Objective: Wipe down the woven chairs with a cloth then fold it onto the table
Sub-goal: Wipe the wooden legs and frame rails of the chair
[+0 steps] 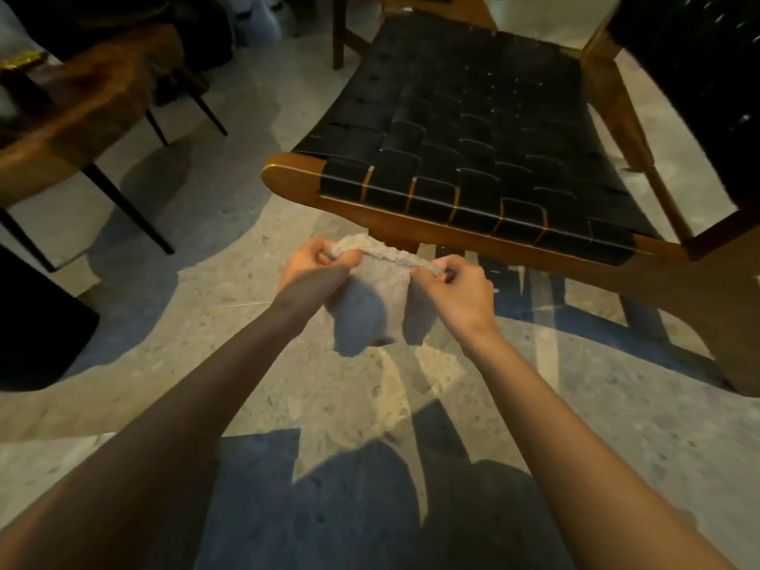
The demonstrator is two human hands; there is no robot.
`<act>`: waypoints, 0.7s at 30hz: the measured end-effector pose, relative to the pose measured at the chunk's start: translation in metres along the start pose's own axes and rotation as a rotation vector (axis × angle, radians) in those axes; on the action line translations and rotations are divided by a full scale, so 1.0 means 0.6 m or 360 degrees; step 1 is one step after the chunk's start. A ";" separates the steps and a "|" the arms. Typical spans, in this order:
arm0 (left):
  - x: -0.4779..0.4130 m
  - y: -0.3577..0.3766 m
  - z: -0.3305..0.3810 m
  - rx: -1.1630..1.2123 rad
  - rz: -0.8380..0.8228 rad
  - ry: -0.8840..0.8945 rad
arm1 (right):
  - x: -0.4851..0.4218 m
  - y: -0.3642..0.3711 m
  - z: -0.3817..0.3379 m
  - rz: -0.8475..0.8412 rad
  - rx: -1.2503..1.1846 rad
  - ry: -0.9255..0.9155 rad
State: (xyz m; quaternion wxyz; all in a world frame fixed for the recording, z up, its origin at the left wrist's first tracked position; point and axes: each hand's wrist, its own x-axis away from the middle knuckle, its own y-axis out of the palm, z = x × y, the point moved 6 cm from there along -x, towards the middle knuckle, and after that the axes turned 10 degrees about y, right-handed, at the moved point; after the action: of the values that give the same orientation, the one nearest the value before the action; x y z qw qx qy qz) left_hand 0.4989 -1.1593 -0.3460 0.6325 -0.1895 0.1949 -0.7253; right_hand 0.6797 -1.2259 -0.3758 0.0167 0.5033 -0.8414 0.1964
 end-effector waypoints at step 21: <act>-0.022 0.074 -0.009 0.0617 -0.0018 0.0492 | -0.006 0.088 0.013 0.0513 -0.0878 -0.0088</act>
State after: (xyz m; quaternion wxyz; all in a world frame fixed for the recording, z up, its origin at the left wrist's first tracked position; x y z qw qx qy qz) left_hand 0.5350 -1.1515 -0.3741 0.6155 0.0474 0.1455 -0.7731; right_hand 0.6381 -1.2034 -0.4005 0.0985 0.3450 -0.9319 -0.0527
